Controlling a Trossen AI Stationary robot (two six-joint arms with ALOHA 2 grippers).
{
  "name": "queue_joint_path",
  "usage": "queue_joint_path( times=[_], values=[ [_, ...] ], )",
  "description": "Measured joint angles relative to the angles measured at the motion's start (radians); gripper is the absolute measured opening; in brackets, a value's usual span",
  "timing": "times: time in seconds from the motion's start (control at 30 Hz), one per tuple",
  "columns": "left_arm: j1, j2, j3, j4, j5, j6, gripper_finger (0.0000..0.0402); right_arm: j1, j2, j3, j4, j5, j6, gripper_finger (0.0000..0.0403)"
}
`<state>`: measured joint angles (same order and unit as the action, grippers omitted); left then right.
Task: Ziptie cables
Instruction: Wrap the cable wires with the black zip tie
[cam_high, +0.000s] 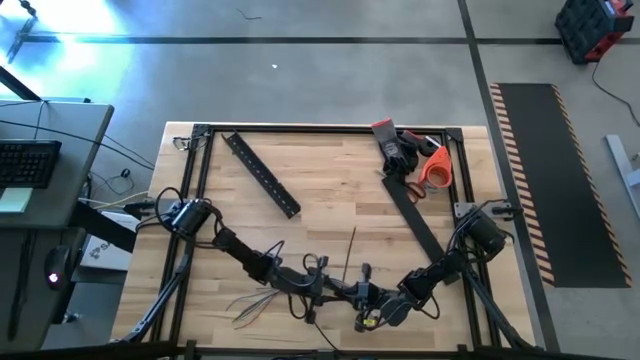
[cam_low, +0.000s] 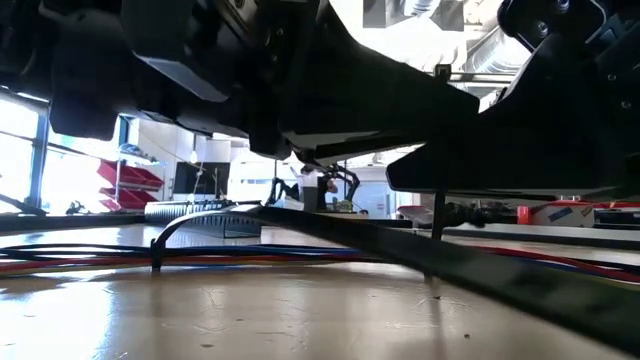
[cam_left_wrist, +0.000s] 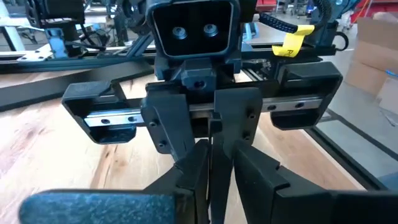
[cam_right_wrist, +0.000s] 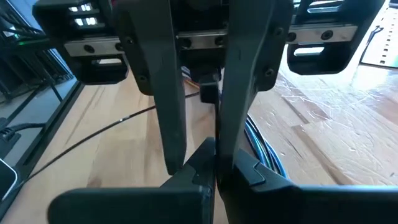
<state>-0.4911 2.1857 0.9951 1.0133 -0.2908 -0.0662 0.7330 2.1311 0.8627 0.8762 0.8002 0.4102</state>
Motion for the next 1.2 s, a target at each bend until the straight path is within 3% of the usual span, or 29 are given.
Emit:
queue_joint_path(
  times=[0.3, 0.9, 1.03, 1.2],
  values=[
    [-0.028, 0.0, 0.0, 0.017, -0.075, 0.06, 0.0003, 0.0, 0.0, 0.0, 0.003, -0.006, 0.005, 0.0],
    [-0.037, 0.0, 0.0, 0.015, -0.082, 0.031, 0.0, 0.001, 0.0, 0.0, -0.004, -0.028, -0.005, 0.0003],
    [-0.037, 0.0, 0.0, -0.023, -0.09, -0.002, 0.0, 0.009, 0.0, 0.0, -0.01, -0.048, 0.004, 0.0037],
    [-0.04, 0.0, 0.0, -0.03, -0.093, -0.01, 0.0, 0.029, -0.03, 0.0, -0.089, -0.071, 0.026, 0.0114]
  ],
)
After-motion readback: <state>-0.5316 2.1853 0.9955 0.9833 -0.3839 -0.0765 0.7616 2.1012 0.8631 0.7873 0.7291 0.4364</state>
